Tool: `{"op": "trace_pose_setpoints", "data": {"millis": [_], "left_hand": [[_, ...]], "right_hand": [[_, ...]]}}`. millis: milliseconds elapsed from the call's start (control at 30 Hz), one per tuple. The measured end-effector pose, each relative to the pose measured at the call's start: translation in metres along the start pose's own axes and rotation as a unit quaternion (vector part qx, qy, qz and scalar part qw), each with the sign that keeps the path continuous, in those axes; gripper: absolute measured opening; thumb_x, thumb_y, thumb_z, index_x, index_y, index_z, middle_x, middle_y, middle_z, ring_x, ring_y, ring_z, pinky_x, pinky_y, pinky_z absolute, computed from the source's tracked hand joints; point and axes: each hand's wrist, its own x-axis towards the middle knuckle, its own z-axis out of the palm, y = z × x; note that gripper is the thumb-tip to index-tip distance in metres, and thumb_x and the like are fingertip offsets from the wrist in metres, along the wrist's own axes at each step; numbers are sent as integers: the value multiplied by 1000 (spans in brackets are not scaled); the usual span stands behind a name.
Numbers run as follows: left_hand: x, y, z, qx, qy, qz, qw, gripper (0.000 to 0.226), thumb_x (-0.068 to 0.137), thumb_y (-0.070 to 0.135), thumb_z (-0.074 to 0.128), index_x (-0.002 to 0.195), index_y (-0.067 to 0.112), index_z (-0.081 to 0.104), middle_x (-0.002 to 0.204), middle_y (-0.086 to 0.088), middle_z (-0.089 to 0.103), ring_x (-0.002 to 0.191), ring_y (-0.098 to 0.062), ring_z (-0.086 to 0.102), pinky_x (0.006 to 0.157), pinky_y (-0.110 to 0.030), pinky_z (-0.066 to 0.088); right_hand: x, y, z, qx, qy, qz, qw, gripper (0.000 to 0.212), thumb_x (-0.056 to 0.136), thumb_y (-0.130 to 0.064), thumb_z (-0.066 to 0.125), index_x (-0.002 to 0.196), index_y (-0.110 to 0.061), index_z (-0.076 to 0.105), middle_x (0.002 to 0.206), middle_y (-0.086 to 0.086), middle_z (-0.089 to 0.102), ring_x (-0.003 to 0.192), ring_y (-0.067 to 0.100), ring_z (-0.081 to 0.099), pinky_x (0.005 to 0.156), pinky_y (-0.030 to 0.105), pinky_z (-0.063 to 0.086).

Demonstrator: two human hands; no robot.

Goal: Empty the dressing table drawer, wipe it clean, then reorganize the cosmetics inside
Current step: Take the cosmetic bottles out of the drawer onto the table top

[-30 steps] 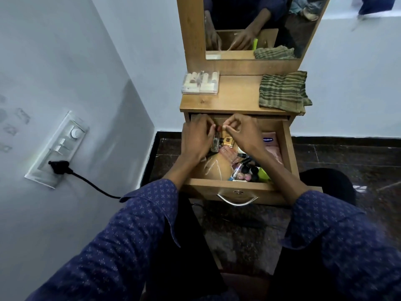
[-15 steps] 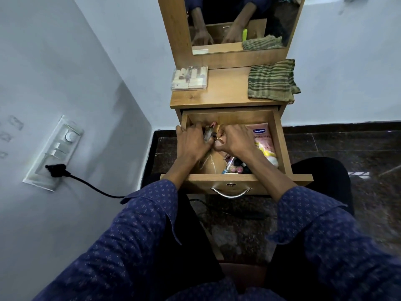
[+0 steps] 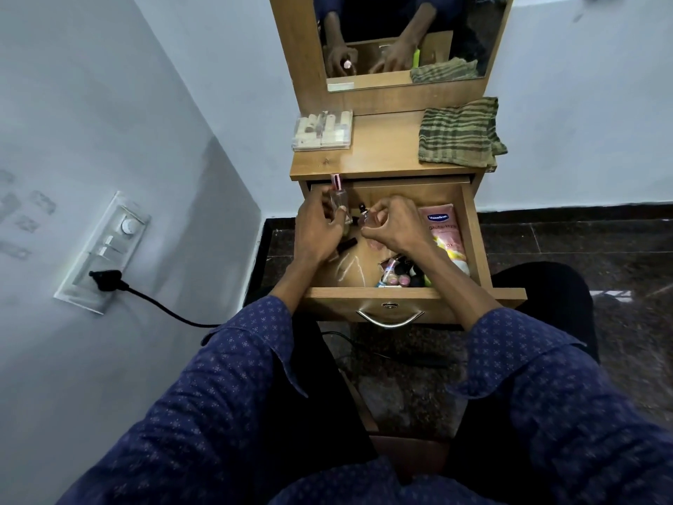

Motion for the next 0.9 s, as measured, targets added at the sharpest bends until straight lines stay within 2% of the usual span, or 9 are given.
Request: {"op": "trace_pose_setpoints", "data": {"millis": [133, 267, 333, 400, 533, 667, 767, 900], "left_hand": [[3, 6, -14, -12, 65, 30, 997, 35, 96, 24, 68, 129, 22, 57, 118, 7, 67, 105, -11, 65, 94, -38, 57], [11, 17, -30, -13, 96, 65, 993, 37, 97, 25, 68, 132, 21, 56, 126, 5, 65, 111, -13, 64, 94, -34, 56], [20, 24, -35, -17, 111, 77, 991, 39, 99, 25, 66, 135, 21, 55, 130, 5, 65, 110, -10, 64, 93, -29, 56], [31, 27, -38, -15, 117, 78, 990, 40, 100, 26, 65, 139, 21, 54, 134, 5, 64, 110, -7, 63, 93, -27, 55], [53, 22, -38, -6, 122, 73, 990, 39, 101, 27, 64, 139, 23, 54, 135, 6, 63, 113, -10, 63, 96, -39, 57], [68, 17, -36, 11, 120, 67, 990, 40, 101, 21, 65, 140, 22, 54, 138, 4, 62, 113, -10, 63, 98, -35, 56], [75, 17, -33, 9, 119, 70, 990, 40, 102, 24, 64, 141, 18, 56, 138, 0, 63, 110, -5, 58, 94, -22, 47], [81, 17, -28, 11, 135, 59, 989, 41, 101, 27, 66, 140, 20, 55, 133, 1, 65, 108, -7, 59, 93, -27, 51]], "right_hand": [[1, 1, 1, 10, -10, -22, 1000, 40, 75, -33, 88, 109, -25, 69, 99, -7, 69, 84, 8, 63, 75, 29, 51], [3, 4, 3, 7, -17, -48, 999, 40, 71, -34, 86, 104, -27, 64, 105, -7, 61, 95, 12, 59, 87, 37, 51], [4, 4, 3, 16, -14, -54, 998, 40, 71, -33, 86, 104, -26, 64, 104, -7, 60, 95, 12, 58, 83, 36, 50], [4, 4, 3, 24, -13, -59, 998, 39, 73, -31, 86, 105, -25, 64, 106, -7, 60, 95, 11, 58, 73, 29, 44], [5, 5, 3, 28, -22, -67, 997, 40, 75, -28, 87, 107, -26, 62, 110, -7, 60, 96, 11, 58, 68, 20, 37], [5, 6, 3, 29, -19, -73, 997, 42, 73, -28, 88, 106, -25, 63, 110, -7, 60, 96, 10, 58, 79, 28, 49], [6, 7, 3, 47, -5, -84, 995, 40, 73, -28, 89, 106, -23, 66, 108, -7, 62, 88, 8, 61, 67, 21, 44], [7, 8, 5, 55, 4, -85, 995, 44, 74, -28, 90, 111, -23, 66, 108, -6, 64, 88, 7, 62, 68, 22, 48]]}}
